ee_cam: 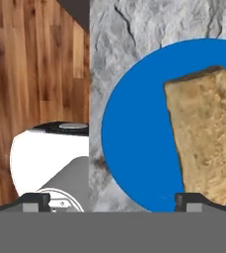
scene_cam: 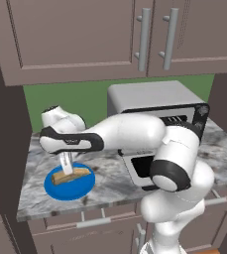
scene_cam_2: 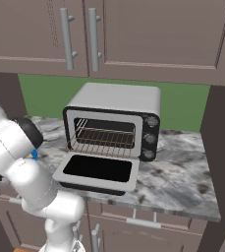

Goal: Pull the toaster oven rack outwards. Pick up the baguette from the plate and place it on the toaster oven rack. Close the toaster oven door fully and set the temperature to the lowest setting.

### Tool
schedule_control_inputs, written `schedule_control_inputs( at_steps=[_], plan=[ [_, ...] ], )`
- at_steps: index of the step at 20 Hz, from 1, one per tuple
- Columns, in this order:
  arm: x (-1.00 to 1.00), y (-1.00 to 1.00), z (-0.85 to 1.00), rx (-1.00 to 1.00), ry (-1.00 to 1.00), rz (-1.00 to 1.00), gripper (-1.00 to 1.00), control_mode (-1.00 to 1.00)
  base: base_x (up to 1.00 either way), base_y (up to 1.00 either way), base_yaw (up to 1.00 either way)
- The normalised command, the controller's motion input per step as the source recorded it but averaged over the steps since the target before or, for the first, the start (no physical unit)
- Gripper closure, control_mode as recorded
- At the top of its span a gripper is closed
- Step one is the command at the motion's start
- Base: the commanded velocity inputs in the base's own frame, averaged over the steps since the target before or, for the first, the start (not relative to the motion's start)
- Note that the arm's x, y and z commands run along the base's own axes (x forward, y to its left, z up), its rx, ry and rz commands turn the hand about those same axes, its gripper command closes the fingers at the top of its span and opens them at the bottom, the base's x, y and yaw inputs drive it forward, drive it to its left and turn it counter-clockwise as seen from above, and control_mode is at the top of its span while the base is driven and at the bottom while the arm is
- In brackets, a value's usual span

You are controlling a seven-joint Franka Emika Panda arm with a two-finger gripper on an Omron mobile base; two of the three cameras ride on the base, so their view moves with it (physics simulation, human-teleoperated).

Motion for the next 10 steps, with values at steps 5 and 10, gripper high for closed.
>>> schedule_control_inputs(
  at_steps=[5,10],
  plan=[
    [0.33,0.04,-0.46,-0.03,-0.03,0.02,-1.00,-1.00,0.00,0.00,0.00],
    [0.27,0.11,-0.19,0.00,0.00,0.07,-1.00,-1.00,0.00,0.00,0.00]
  ],
)
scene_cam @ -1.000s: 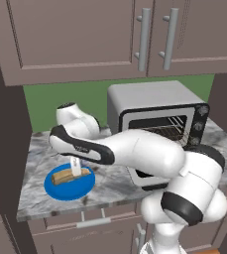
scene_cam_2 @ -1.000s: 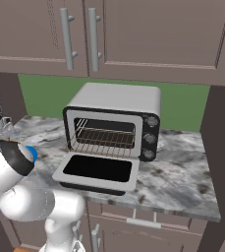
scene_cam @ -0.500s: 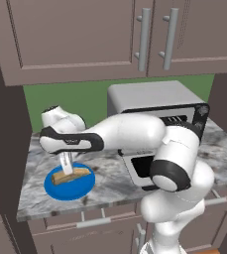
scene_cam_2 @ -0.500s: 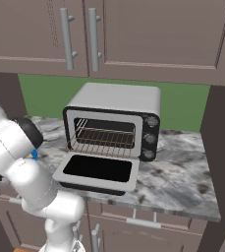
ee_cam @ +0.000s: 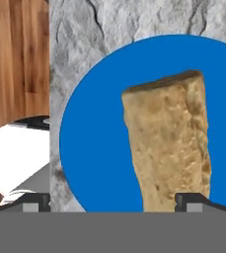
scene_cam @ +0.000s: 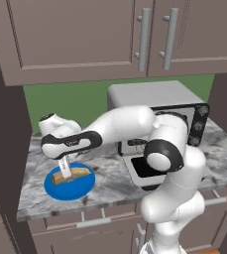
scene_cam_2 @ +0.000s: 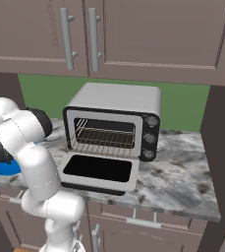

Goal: Pull the toaster oven rack outwards. Pick up the baguette from the plate and place it on the toaster oven rack. Close the toaster oven door fully and set the temperature to the lowest setting.

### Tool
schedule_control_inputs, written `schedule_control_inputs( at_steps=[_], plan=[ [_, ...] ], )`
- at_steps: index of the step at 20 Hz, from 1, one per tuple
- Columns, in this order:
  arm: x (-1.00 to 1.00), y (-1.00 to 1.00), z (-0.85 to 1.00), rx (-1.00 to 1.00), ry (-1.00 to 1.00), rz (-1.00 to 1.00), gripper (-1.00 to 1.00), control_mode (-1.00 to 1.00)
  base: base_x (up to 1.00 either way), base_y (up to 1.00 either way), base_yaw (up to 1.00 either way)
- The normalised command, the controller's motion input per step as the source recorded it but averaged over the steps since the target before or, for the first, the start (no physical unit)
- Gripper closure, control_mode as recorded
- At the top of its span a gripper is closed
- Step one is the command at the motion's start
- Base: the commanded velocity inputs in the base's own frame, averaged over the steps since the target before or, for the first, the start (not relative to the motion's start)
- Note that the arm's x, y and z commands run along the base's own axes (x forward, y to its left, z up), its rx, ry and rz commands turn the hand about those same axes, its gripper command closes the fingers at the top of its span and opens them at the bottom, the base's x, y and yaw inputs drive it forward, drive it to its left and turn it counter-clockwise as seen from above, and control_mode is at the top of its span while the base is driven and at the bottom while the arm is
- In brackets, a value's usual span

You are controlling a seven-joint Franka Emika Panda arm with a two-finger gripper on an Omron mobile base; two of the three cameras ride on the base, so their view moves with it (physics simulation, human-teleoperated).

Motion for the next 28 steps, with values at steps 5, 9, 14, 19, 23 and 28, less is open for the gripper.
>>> schedule_control_inputs(
  at_steps=[5,9,14,19,23,28],
  plan=[
    [0.18,0.24,-0.10,0.00,0.00,0.03,-1.00,-1.00,0.00,0.00,0.00],
    [0.22,0.06,-0.22,0.00,0.00,0.00,-1.00,-1.00,0.00,0.00,0.00],
    [0.19,0.00,-0.41,-0.01,0.00,0.00,-1.00,-1.00,0.00,0.00,0.00],
    [0.09,0.00,-0.17,-0.01,0.00,0.00,-1.00,-1.00,0.00,0.00,0.00],
    [0.00,0.00,-0.07,0.00,0.00,0.00,1.00,-1.00,0.00,0.00,0.00],
    [-0.01,-0.07,-0.06,0.01,-0.02,0.00,1.00,-1.00,0.00,0.00,0.00]
  ],
)
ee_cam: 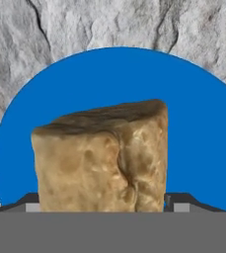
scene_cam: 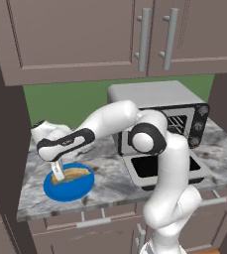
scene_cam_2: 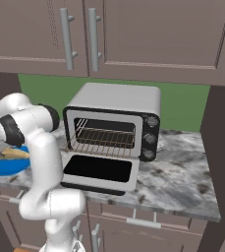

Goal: Pull the toaster oven rack outwards. Pick up the baguette from the plate and place it on the toaster oven rack. Close the toaster oven door fully and set the temperature to the lowest setting.

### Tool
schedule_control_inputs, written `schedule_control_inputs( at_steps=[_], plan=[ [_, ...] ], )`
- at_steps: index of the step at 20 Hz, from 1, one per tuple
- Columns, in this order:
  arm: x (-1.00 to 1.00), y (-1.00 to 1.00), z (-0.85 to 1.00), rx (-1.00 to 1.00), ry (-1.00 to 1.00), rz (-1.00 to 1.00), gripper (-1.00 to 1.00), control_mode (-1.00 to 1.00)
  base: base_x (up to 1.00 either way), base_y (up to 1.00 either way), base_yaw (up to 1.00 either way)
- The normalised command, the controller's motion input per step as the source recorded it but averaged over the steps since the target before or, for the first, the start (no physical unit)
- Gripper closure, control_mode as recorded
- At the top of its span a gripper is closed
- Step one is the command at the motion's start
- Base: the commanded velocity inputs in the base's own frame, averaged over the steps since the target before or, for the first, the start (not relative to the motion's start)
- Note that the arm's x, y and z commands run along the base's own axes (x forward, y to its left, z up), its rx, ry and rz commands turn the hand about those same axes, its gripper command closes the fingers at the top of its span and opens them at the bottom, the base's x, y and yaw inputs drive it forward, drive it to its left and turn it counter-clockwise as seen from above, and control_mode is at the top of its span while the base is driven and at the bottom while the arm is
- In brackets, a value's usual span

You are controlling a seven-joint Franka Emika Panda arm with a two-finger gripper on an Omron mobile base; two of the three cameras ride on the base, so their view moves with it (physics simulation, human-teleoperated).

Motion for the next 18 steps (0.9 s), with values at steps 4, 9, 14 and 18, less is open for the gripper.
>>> schedule_control_inputs(
  at_steps=[4,9,14,18],
  plan=[
    [-0.04,-0.35,0.23,0.04,-0.18,-0.01,1.00,-1.00,0.00,0.00,0.00],
    [-0.36,-0.95,0.68,0.04,-0.18,0.00,1.00,-1.00,0.00,0.00,0.00],
    [-0.38,-1.00,0.98,0.01,-0.15,0.00,1.00,-1.00,0.00,0.00,0.00],
    [-0.24,-0.96,1.00,0.00,-0.09,0.00,1.00,-1.00,0.00,0.00,0.00]
  ],
)
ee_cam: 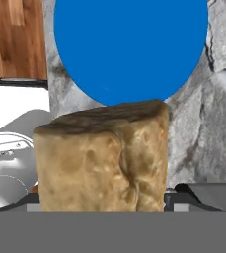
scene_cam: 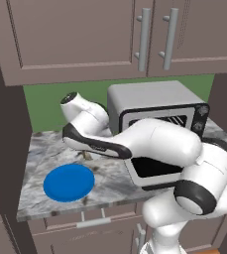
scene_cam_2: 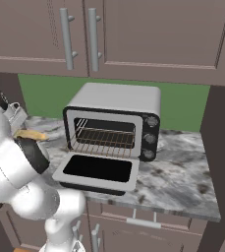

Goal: Pull the toaster oven rack outwards. Pick up the baguette from the plate and place it on the toaster oven rack. Close the toaster oven door fully and set the temperature to the lowest setting.

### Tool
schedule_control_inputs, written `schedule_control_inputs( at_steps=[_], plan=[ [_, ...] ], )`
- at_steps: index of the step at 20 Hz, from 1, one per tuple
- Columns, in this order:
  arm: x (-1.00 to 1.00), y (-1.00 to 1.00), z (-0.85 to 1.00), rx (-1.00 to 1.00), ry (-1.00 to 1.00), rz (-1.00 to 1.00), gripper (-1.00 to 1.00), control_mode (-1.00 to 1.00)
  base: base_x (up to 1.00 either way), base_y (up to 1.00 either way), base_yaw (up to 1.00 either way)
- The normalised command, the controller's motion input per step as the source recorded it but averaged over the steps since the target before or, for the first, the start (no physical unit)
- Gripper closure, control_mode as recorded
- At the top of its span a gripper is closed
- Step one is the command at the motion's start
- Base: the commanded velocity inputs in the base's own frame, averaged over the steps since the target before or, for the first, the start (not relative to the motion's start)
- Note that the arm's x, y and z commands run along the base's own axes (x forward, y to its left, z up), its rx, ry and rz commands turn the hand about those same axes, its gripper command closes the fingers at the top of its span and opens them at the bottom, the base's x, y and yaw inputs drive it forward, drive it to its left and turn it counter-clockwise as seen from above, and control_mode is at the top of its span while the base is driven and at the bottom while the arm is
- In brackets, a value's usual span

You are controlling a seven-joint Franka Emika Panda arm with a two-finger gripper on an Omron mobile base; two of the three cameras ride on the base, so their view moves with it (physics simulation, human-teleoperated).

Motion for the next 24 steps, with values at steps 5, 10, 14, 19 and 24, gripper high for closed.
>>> schedule_control_inputs(
  at_steps=[5,10,14,19,24],
  plan=[
    [-0.27,-0.96,0.92,0.00,-0.07,0.00,1.00,-1.00,0.00,0.00,0.00],
    [-0.18,-0.96,0.47,0.00,-0.03,0.00,1.00,-1.00,0.00,0.00,0.00],
    [-0.13,-0.91,0.00,0.04,0.00,0.00,1.00,-1.00,0.00,0.00,0.00],
    [0.12,-0.82,-0.06,0.01,-0.04,0.00,1.00,-1.00,0.00,0.00,0.00],
    [0.35,-0.64,-0.08,0.06,-0.08,0.05,1.00,-1.00,0.00,0.00,0.00]
  ],
)
